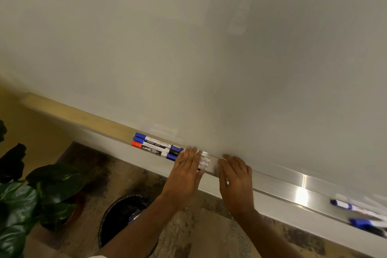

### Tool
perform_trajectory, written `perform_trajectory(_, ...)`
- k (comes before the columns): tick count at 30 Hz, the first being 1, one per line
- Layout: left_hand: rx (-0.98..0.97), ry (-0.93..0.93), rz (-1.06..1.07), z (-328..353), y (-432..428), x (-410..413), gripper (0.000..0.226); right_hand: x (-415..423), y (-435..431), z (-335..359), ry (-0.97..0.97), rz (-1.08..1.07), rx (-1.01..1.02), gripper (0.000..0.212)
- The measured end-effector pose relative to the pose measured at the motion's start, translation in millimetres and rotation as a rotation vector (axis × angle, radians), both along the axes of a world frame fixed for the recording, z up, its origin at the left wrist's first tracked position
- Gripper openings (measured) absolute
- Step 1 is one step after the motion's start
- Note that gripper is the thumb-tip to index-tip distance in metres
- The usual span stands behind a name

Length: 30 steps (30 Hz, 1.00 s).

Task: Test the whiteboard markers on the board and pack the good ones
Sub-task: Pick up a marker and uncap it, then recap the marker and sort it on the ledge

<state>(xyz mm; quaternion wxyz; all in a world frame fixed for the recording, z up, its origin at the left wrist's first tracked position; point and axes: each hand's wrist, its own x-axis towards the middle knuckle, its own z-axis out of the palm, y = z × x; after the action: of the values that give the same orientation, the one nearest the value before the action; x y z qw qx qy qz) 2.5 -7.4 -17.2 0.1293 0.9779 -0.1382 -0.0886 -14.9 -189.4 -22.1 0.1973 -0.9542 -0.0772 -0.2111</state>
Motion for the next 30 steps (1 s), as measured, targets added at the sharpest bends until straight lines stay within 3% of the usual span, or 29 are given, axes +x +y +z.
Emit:
perform_trajectory(3,-0.135,0.015,-0.014,3.9,-20.2,-13.8,0.082,-18.0,-17.6,2.6,0.031,-0.019,-0.021,0.028)
perform_trajectory(7,-0.137,0.007,-0.031,23.7,-51.0,-27.3,0.093,-42.1,-46.8,8.5,0.097,-0.061,-0.042,0.035)
perform_trajectory(13,-0.146,-0.073,-0.133,26.8,-102.9,-42.4,0.078,-75.3,-101.0,22.1,0.151,-0.161,-0.077,0.039)
perform_trajectory(18,-0.091,-0.050,-0.197,36.5,-156.7,-59.6,0.088,-100.4,-155.0,31.0,0.187,-0.245,-0.069,0.044)
perform_trajectory(23,-0.079,-0.065,-0.272,37.9,-204.0,-72.5,0.084,-122.4,-210.9,32.2,0.197,-0.323,-0.103,0.041)
perform_trajectory(30,-0.085,-0.085,-0.355,33.0,-259.7,-83.8,0.085,-153.0,-306.1,25.9,0.283,-0.519,-0.106,0.051)
